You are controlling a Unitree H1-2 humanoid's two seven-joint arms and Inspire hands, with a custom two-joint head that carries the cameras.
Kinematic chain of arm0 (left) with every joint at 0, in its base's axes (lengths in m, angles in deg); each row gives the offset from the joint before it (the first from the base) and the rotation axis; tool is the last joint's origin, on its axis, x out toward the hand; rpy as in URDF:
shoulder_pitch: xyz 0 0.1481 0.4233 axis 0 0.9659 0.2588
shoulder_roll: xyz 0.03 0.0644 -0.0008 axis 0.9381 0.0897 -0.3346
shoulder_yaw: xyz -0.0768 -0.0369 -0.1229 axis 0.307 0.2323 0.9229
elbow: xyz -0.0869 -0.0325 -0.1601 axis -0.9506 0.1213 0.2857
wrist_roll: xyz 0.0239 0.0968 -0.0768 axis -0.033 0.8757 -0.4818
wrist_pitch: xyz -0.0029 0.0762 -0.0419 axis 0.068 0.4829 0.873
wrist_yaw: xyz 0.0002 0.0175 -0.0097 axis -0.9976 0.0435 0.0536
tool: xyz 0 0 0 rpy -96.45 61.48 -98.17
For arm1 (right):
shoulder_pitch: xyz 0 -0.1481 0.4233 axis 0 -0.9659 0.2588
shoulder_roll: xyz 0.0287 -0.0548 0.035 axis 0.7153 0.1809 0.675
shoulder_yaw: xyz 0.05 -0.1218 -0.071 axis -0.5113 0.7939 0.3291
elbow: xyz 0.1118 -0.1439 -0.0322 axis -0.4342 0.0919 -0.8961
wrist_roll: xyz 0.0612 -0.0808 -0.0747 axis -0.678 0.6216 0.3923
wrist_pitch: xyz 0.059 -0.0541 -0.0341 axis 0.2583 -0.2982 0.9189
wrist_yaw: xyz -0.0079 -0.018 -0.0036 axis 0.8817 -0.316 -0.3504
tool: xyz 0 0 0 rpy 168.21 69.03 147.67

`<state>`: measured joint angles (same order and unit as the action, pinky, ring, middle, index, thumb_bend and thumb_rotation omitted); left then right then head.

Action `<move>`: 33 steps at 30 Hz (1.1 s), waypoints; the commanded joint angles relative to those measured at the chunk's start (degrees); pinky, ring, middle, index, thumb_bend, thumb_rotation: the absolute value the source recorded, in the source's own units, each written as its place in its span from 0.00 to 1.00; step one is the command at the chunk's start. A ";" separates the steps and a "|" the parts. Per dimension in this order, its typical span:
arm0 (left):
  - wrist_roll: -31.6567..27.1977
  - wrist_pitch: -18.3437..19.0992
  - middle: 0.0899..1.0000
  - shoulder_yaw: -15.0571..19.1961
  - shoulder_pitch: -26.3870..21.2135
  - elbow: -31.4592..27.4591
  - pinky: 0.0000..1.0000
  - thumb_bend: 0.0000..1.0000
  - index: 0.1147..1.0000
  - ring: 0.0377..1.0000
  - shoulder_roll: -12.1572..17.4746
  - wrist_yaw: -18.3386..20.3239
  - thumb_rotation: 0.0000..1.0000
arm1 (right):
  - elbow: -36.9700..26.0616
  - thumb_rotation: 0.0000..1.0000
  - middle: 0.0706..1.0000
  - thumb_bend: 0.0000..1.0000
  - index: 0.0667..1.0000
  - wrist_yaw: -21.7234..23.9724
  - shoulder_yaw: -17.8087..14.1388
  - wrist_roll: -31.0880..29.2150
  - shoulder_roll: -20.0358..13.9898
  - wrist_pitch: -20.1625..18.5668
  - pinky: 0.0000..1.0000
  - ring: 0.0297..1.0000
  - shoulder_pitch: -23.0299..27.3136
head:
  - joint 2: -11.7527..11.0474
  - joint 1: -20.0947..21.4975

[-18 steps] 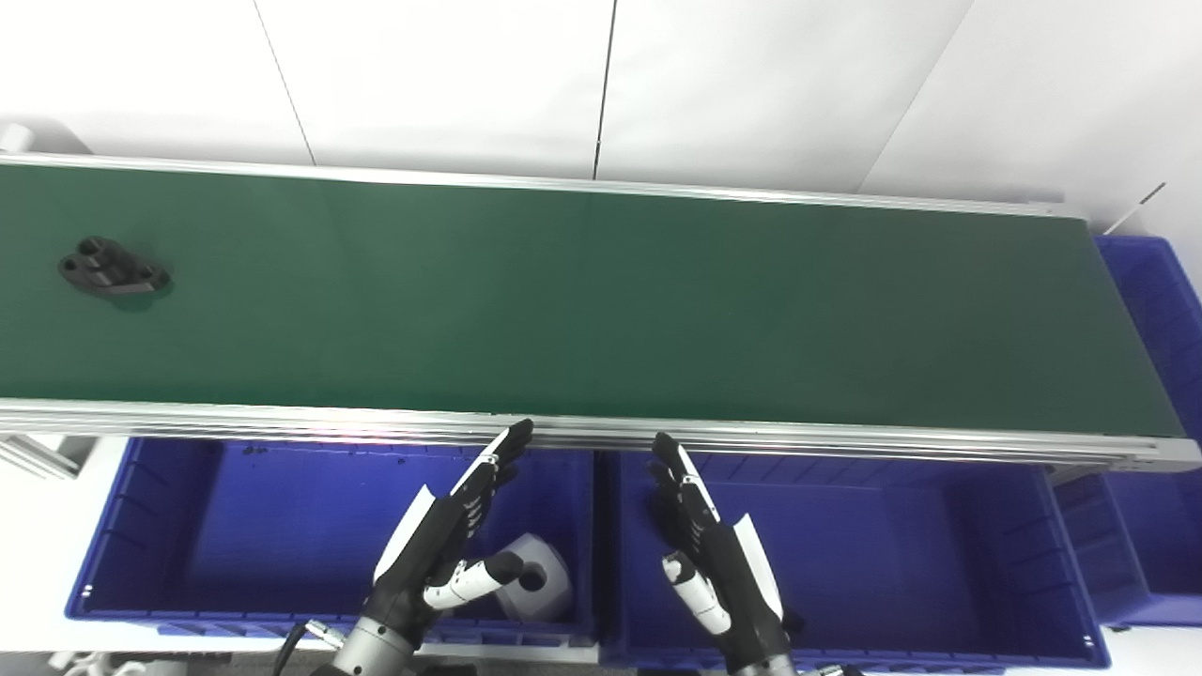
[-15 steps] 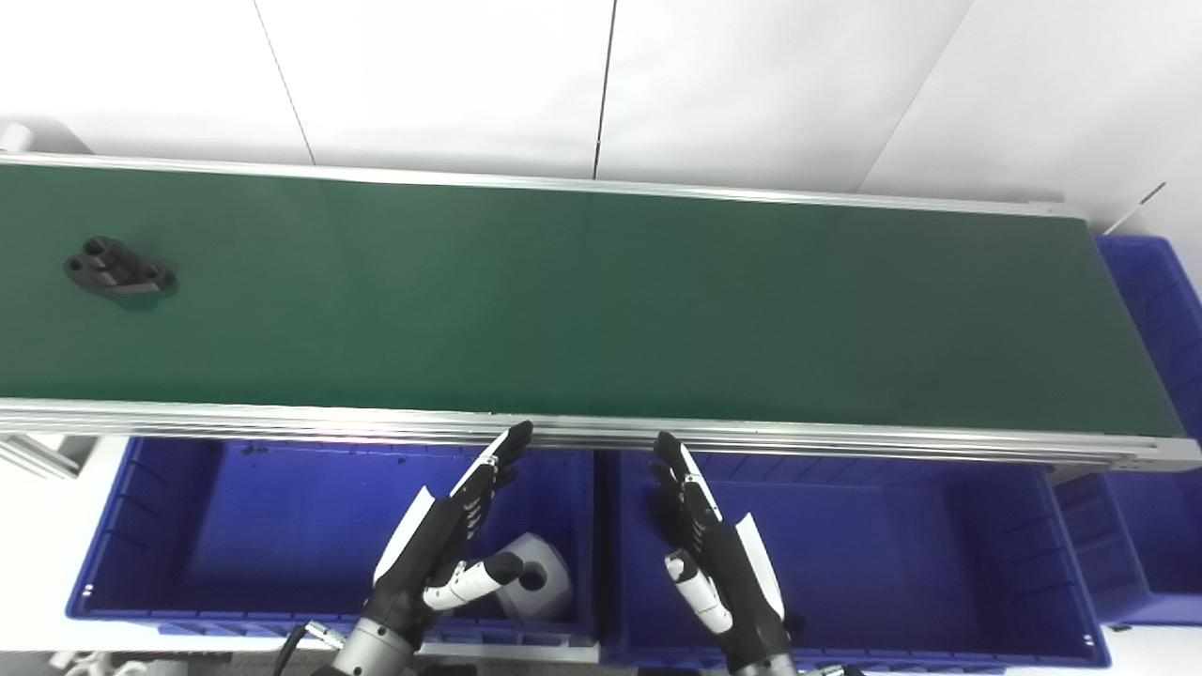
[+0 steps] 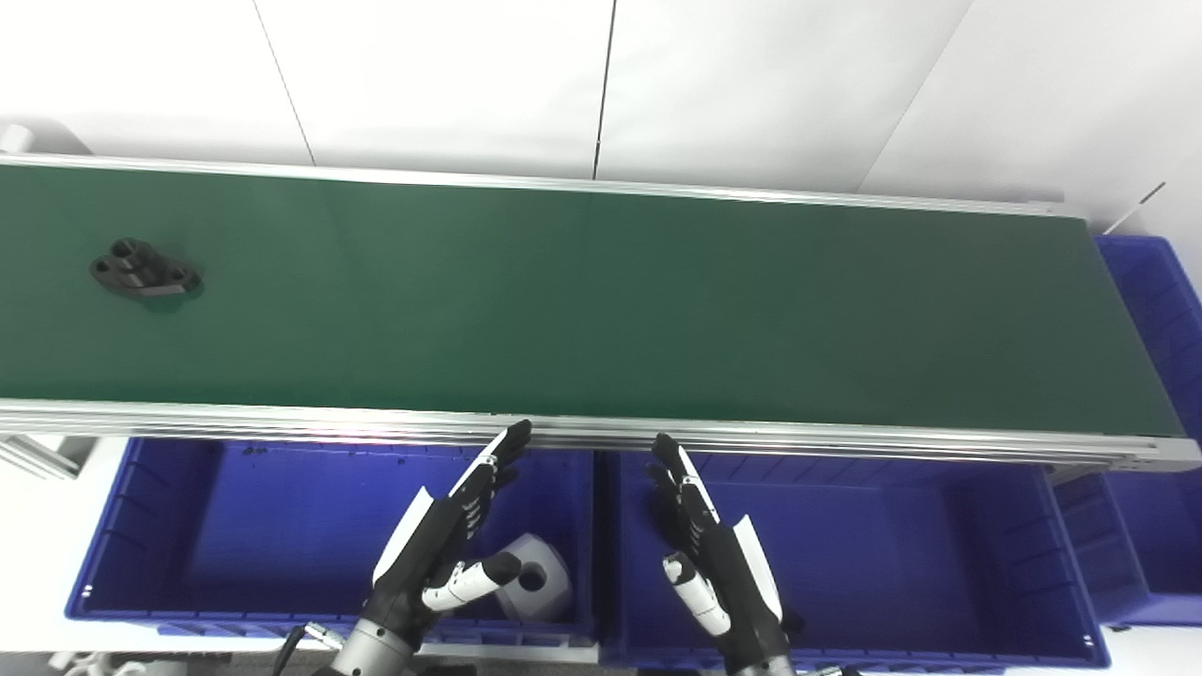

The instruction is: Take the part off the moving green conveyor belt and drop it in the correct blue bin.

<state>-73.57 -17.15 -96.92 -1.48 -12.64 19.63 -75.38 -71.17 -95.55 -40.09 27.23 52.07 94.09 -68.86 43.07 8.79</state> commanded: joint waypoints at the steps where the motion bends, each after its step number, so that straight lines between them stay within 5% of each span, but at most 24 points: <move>1: -0.12 -1.09 0.98 -0.10 -0.09 -1.62 0.97 0.94 0.96 0.99 -0.16 0.43 0.78 | -1.21 0.99 0.97 0.79 0.98 -0.39 0.21 0.09 -0.11 1.52 0.92 0.93 0.01 | 0.06 -0.01; 25: -0.04 -1.85 0.98 -0.50 -0.01 -0.60 0.97 0.95 0.95 0.99 -0.61 0.23 0.79 | -0.93 1.00 0.97 0.81 1.00 -0.32 0.46 -0.27 -0.80 1.52 0.91 0.93 0.08 | -1.04 -1.55; 33: -0.01 -4.46 0.98 -0.76 -0.78 2.94 0.98 0.96 0.95 0.99 -1.52 0.07 0.77 | 0.66 1.00 0.97 0.83 1.00 -0.49 0.72 -1.53 -2.06 1.53 0.92 0.93 0.97 | -3.65 -3.54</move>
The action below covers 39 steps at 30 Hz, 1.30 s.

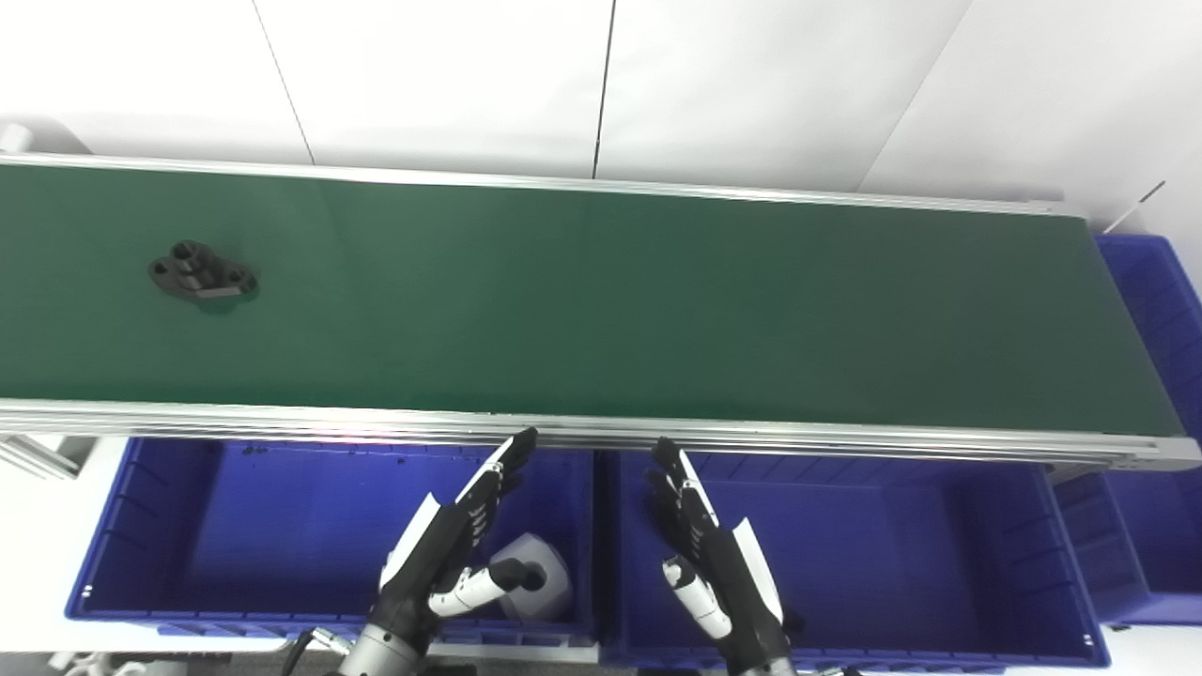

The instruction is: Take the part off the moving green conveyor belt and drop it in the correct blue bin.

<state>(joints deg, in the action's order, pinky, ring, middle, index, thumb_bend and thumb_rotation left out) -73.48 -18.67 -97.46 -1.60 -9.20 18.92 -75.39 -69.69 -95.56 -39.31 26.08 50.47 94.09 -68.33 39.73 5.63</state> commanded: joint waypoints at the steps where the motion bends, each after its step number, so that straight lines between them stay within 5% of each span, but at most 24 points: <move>1: -0.06 -3.17 0.98 -0.22 -0.75 -0.17 0.98 0.96 0.95 0.99 -0.91 0.07 0.77 | -0.76 1.00 0.97 0.83 1.00 -0.48 -0.12 -0.58 -0.59 1.53 0.92 0.93 0.53 | -0.31 -0.38; 9: -0.05 -4.37 0.97 -0.01 -0.93 1.11 0.97 0.96 0.94 0.98 -1.38 0.15 0.76 | -1.39 1.00 0.96 0.82 1.00 -0.79 -2.42 -1.96 -0.83 1.53 0.90 0.92 0.94 | -1.21 -0.38; 25: 0.07 -5.18 0.97 0.15 -1.21 2.15 0.97 0.95 0.95 0.99 -1.44 0.11 0.76 | -0.39 1.00 0.96 0.82 1.00 -1.59 -1.40 -1.31 -1.32 1.53 0.89 0.92 1.37 | -1.16 -0.92; 36: 1.48 -5.35 0.98 -0.33 -1.10 3.77 0.98 0.95 0.94 0.99 -2.33 -0.66 0.77 | 1.81 1.00 0.96 0.83 0.99 -1.08 0.04 -2.19 -2.49 1.53 0.91 0.93 1.75 | -5.72 -2.81; 39: 2.67 -5.51 0.96 -0.39 -1.59 5.16 0.95 0.94 0.93 0.97 -2.75 -1.78 0.84 | 3.28 1.00 0.96 0.83 0.99 -1.45 0.38 -2.71 -2.70 1.53 0.90 0.92 2.50 | -7.07 -3.93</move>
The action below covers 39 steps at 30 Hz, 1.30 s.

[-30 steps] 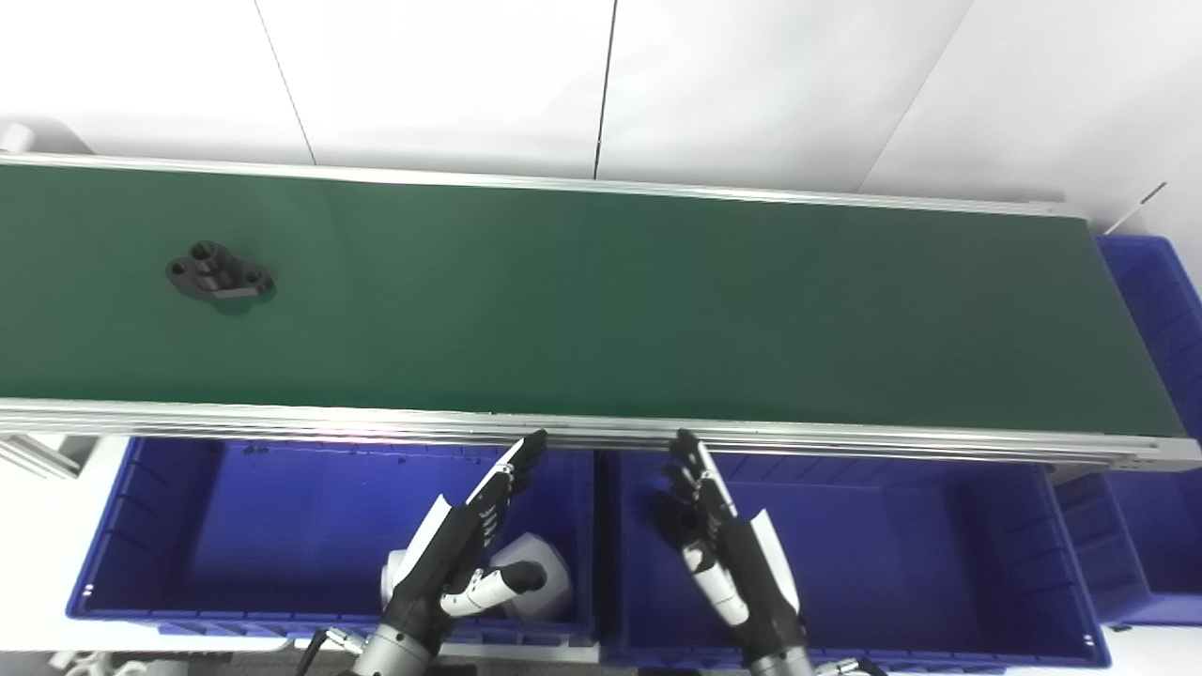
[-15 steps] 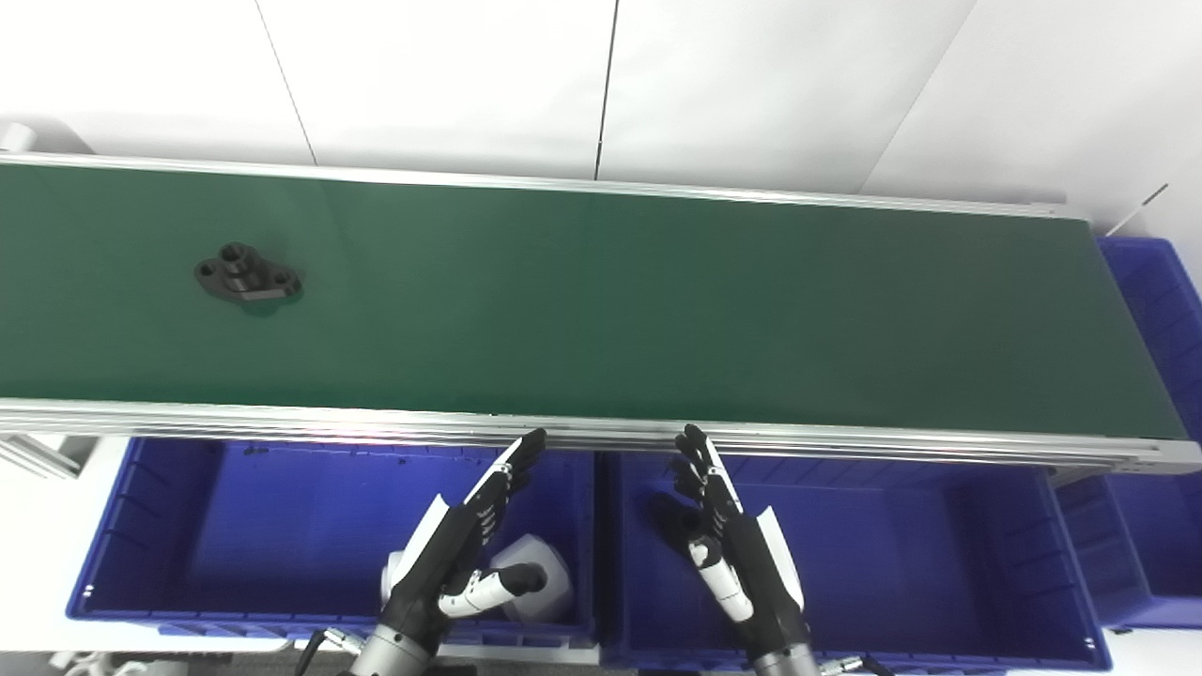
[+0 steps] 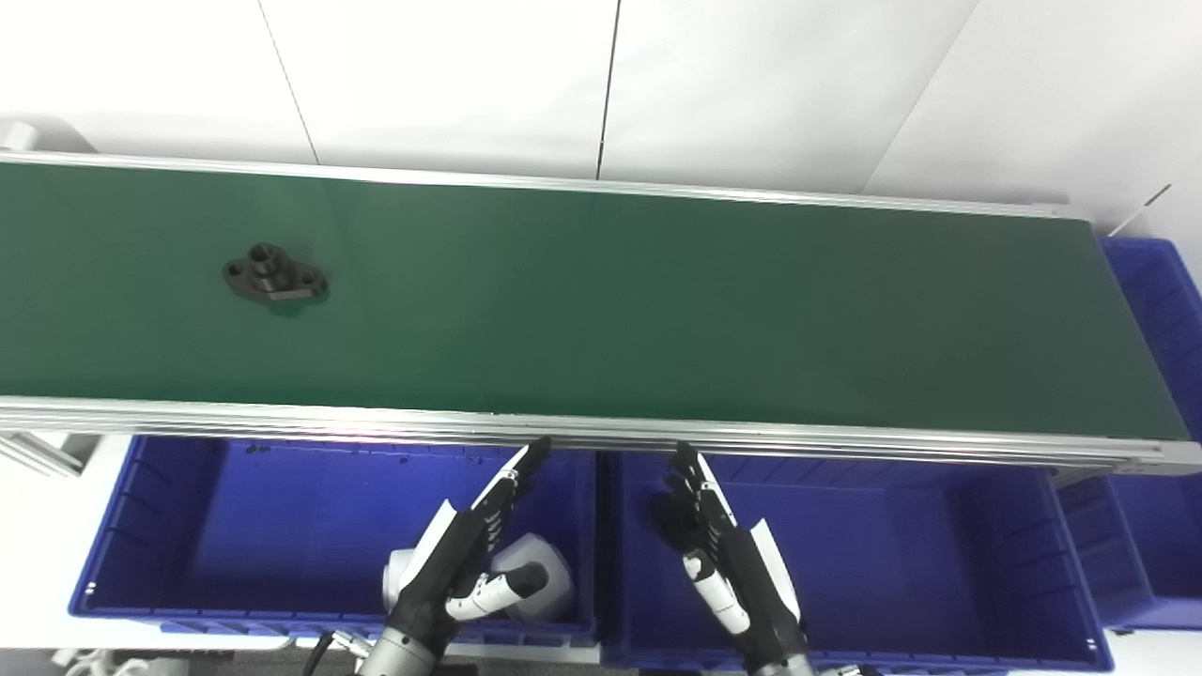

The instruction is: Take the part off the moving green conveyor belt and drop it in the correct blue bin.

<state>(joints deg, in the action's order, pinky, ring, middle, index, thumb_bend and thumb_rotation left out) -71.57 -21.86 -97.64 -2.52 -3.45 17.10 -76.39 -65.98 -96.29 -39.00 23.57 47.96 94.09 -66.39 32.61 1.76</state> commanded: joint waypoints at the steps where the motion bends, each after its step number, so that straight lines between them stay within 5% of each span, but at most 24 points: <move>1: 0.80 -2.31 0.96 -0.22 -0.92 -0.08 0.94 0.94 0.93 0.97 -1.13 -0.98 0.87 | 0.12 1.00 0.96 0.83 0.99 -0.79 0.12 -0.37 -0.26 1.53 0.90 0.92 0.91 | -0.10 -0.69; 6: 1.22 -2.42 0.95 -0.50 -2.77 2.88 0.93 0.92 0.92 0.96 -2.22 -2.16 0.89 | 2.58 1.00 0.97 0.84 1.00 -0.11 -0.29 -1.64 -0.68 1.53 0.91 0.93 2.32 | -2.45 -3.53; 11: 1.93 -2.46 0.93 -1.34 -5.14 8.23 0.89 0.97 0.90 0.94 -2.23 -4.22 0.87 | 7.17 1.00 0.97 0.85 1.00 -0.94 0.15 -1.91 -0.71 1.53 0.90 0.92 4.01 | -8.85 -4.25; 17: 1.73 -2.45 0.91 -2.75 -6.04 10.15 0.86 0.96 0.88 0.91 -1.48 -5.30 0.85 | 8.55 1.00 0.97 0.85 1.00 -1.08 0.58 -2.21 -0.90 1.53 0.90 0.92 4.99 | -10.86 -5.71; 22: 2.13 -2.44 0.90 -3.90 -6.53 10.21 0.84 0.97 0.88 0.89 -1.80 -6.37 0.85 | 8.74 1.00 0.97 0.84 1.00 0.45 -0.25 -3.58 -1.59 1.53 0.91 0.92 4.83 | -10.32 -8.16; 30: 2.38 -2.47 0.90 -5.26 -7.51 9.09 0.83 0.96 0.87 0.89 -2.65 -7.05 0.86 | 4.40 0.95 0.98 0.82 1.00 5.30 -3.82 -5.86 -2.30 1.53 0.93 0.94 3.07 | -5.89 -9.22; 39: 3.59 -2.39 0.93 -6.50 -5.76 3.10 0.84 0.97 0.90 0.91 -3.27 -7.58 0.84 | -16.74 0.71 0.96 0.73 1.00 5.17 -7.72 -2.05 -5.63 1.51 0.88 0.89 -3.31 | 0.48 -4.94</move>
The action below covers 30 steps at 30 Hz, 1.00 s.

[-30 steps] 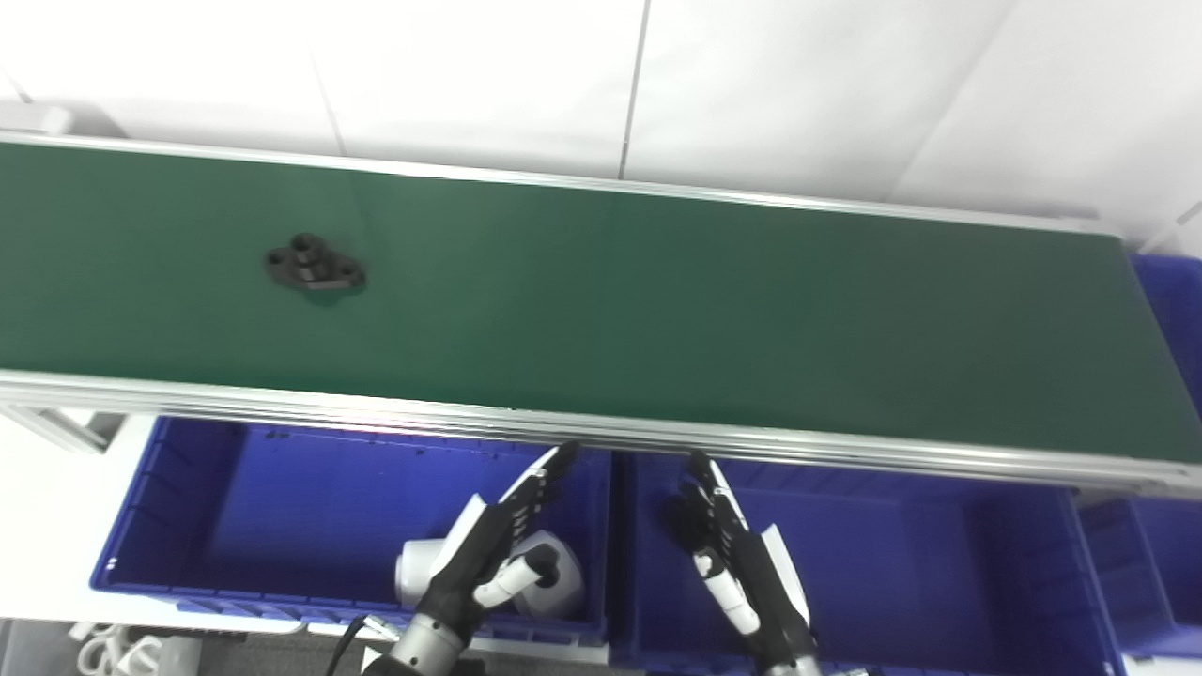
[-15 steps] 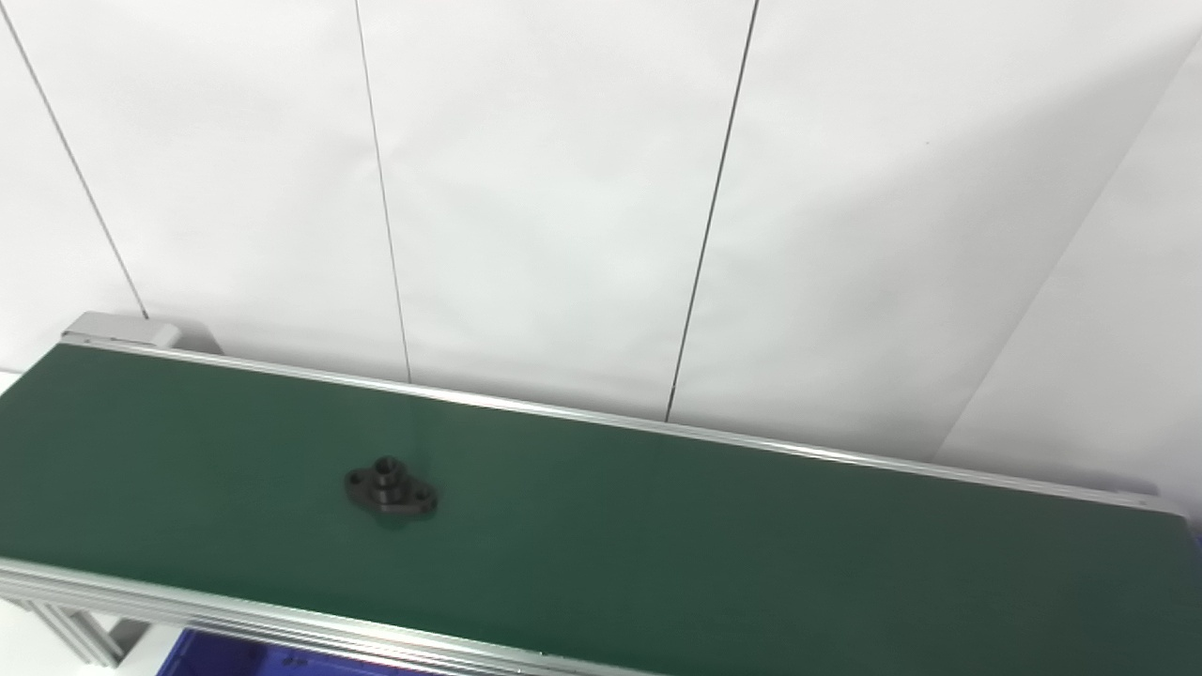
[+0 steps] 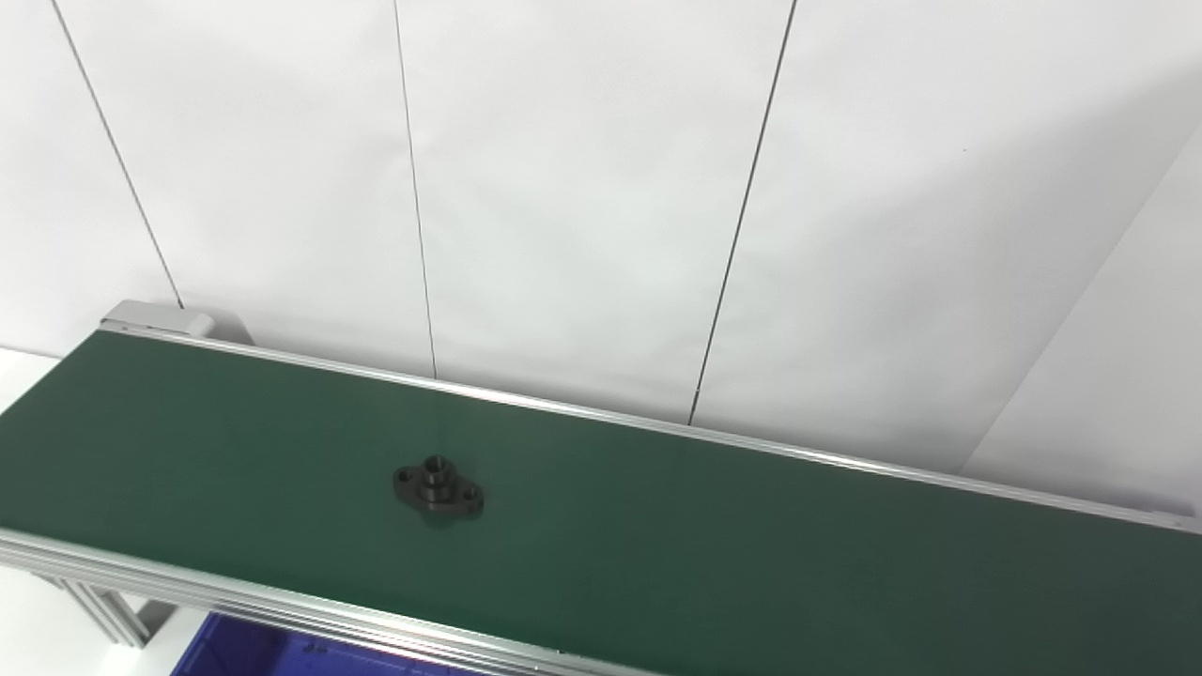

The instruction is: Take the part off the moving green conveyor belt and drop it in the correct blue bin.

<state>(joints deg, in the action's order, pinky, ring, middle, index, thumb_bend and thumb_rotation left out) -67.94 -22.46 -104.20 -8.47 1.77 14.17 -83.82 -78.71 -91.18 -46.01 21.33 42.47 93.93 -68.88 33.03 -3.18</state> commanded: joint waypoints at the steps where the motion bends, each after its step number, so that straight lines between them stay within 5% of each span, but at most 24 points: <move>1: -0.37 -1.79 0.94 0.23 0.51 -2.98 0.86 0.97 0.91 0.93 -0.17 0.36 0.83 | -7.53 0.66 0.95 0.71 0.99 0.25 -1.49 0.82 0.09 1.68 0.88 0.88 -1.24 | 1.97 2.11; 8: -1.50 -1.60 0.98 1.55 1.82 -6.98 0.96 0.94 0.95 0.98 1.02 2.32 0.85 | -23.34 0.60 0.88 0.72 0.87 2.02 -5.04 8.58 6.17 -4.31 0.76 0.82 -0.88 | 3.76 8.50; 14: -0.25 -0.20 1.00 2.01 2.98 -9.62 0.98 0.93 0.98 1.00 1.37 3.37 0.91 | -26.49 0.62 0.87 0.75 0.85 3.64 -8.18 17.16 10.68 -9.58 0.75 0.81 4.87 | 5.62 9.16; 21: 0.78 2.03 1.00 1.63 3.67 -11.90 1.00 0.90 1.00 1.00 1.29 4.56 0.92 | -27.82 0.72 0.89 0.80 0.84 10.64 -10.46 28.29 10.09 -20.50 0.72 0.83 14.60 | 7.03 8.71; 30: 2.12 5.10 1.00 -0.31 3.92 -12.15 0.94 0.94 0.99 0.99 0.86 6.24 0.90 | -26.35 0.66 0.84 0.89 0.81 21.14 -9.00 38.75 8.95 -32.28 0.66 0.79 25.27 | 5.90 5.16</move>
<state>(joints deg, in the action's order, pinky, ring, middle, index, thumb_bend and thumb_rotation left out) -66.38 -16.89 -104.08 -4.64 -9.17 15.73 -78.18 -104.08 -71.16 -55.45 58.58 51.50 63.57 -45.56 39.03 2.02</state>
